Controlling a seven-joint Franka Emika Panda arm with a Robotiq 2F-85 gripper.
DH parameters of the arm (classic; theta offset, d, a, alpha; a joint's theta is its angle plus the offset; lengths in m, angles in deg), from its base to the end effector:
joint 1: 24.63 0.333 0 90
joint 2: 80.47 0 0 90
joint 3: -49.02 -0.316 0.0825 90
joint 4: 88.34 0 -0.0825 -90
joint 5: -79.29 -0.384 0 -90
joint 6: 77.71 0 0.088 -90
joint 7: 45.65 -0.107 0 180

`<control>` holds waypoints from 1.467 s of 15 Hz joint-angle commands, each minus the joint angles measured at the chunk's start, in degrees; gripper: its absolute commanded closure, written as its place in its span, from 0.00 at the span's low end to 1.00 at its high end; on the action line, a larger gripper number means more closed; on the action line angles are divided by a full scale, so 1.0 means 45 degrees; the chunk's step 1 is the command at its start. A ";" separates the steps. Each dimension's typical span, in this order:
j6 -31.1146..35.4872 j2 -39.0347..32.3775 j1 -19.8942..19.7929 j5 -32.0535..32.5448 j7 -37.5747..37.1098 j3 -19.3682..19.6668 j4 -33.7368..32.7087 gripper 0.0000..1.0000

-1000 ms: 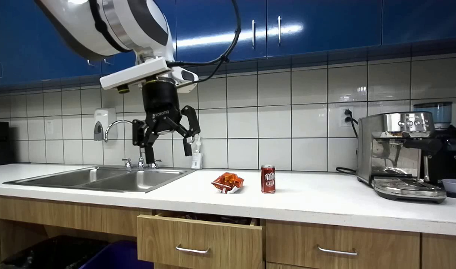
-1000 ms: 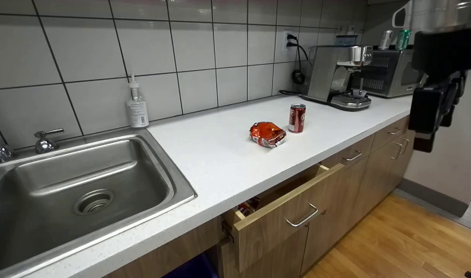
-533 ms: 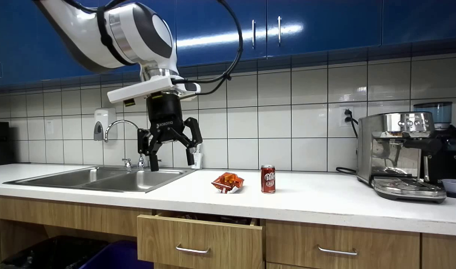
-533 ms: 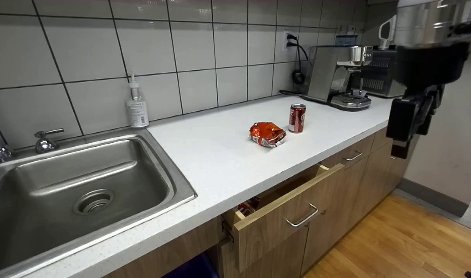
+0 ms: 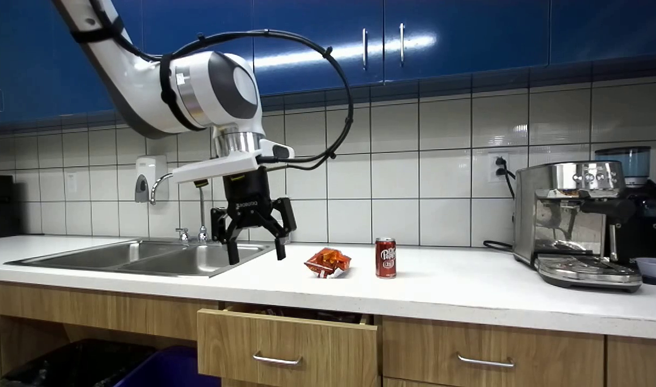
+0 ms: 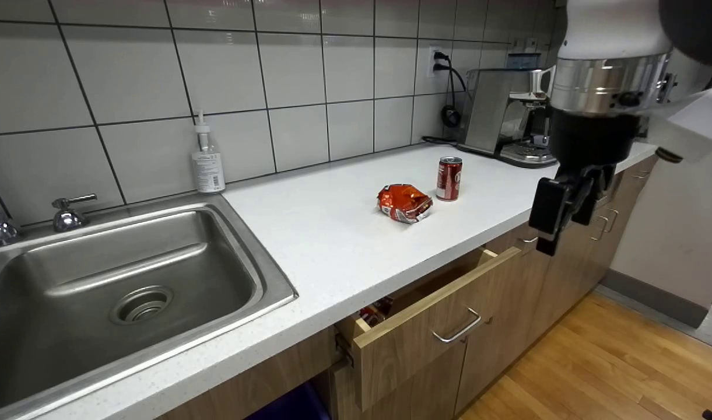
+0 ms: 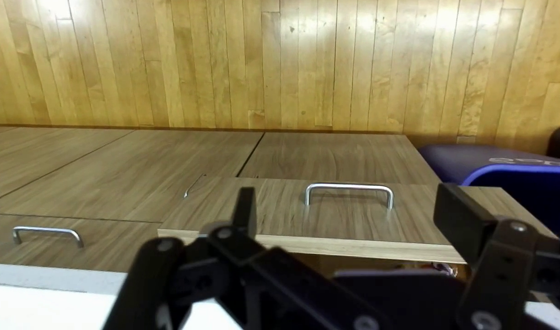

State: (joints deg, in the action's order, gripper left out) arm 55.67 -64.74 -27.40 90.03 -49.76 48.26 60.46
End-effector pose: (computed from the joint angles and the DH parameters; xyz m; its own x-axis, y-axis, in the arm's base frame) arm 0.4190 -0.0181 0.3513 0.9997 0.0217 0.0062 0.0207 -0.9900 0.1396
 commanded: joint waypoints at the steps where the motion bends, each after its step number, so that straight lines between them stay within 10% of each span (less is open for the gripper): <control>1: 0.1198 -0.0978 -0.0030 -0.0314 -0.0628 0.0050 -0.0387 0.00; 22: 0.2581 -0.6456 0.0035 -0.0576 0.0184 0.0798 -0.4153 0.00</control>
State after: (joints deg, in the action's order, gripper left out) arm 68.64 -90.24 -27.50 87.69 -50.52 51.31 45.67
